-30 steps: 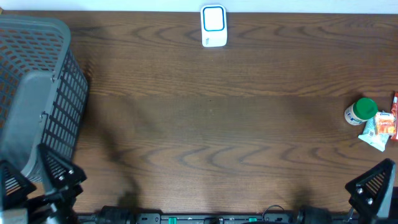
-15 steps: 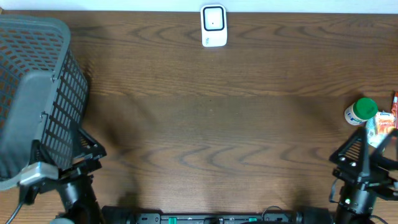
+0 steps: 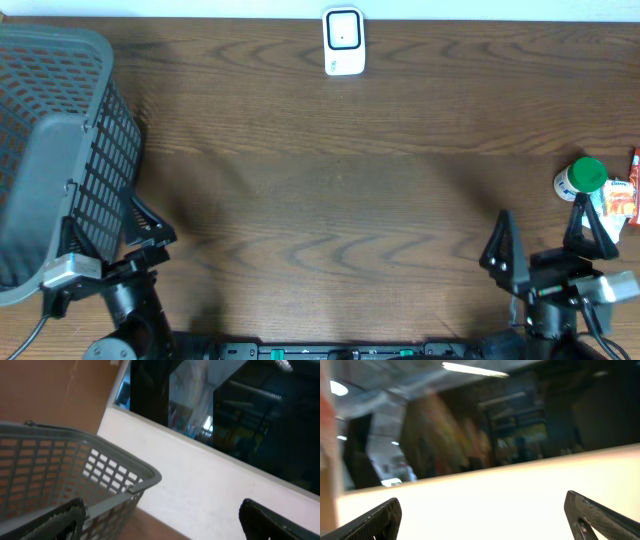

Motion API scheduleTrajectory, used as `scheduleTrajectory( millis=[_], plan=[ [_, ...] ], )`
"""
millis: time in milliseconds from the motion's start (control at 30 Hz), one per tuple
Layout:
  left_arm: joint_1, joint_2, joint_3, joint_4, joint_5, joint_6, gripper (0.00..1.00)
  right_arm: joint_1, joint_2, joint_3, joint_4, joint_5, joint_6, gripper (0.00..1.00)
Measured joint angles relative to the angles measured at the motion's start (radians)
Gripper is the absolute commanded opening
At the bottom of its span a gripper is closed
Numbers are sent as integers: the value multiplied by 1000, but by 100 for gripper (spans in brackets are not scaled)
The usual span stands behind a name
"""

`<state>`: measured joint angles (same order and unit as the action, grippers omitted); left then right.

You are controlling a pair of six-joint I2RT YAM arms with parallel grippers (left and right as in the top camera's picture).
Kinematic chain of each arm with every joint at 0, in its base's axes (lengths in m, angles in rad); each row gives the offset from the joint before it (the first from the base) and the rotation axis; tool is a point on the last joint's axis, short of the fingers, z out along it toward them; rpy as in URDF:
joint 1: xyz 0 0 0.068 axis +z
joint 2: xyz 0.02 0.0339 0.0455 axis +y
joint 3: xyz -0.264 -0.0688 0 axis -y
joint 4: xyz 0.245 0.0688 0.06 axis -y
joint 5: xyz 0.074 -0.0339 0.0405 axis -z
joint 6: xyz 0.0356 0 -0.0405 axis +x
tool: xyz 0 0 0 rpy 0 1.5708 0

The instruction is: Scan the item barcode

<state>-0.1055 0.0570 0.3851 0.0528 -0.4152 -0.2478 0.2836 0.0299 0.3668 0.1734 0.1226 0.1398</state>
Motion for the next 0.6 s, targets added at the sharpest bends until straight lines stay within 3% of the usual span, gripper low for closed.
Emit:
scheduleTrajectory(
  millis=[233, 600],
  plan=[
    [0, 0, -167, 156, 8, -14, 98, 0, 16, -163, 62, 154, 0, 99],
    [0, 0, -287, 175, 50, -14, 99, 0, 30, -356, 20, 321, 112, 99]
  ],
)
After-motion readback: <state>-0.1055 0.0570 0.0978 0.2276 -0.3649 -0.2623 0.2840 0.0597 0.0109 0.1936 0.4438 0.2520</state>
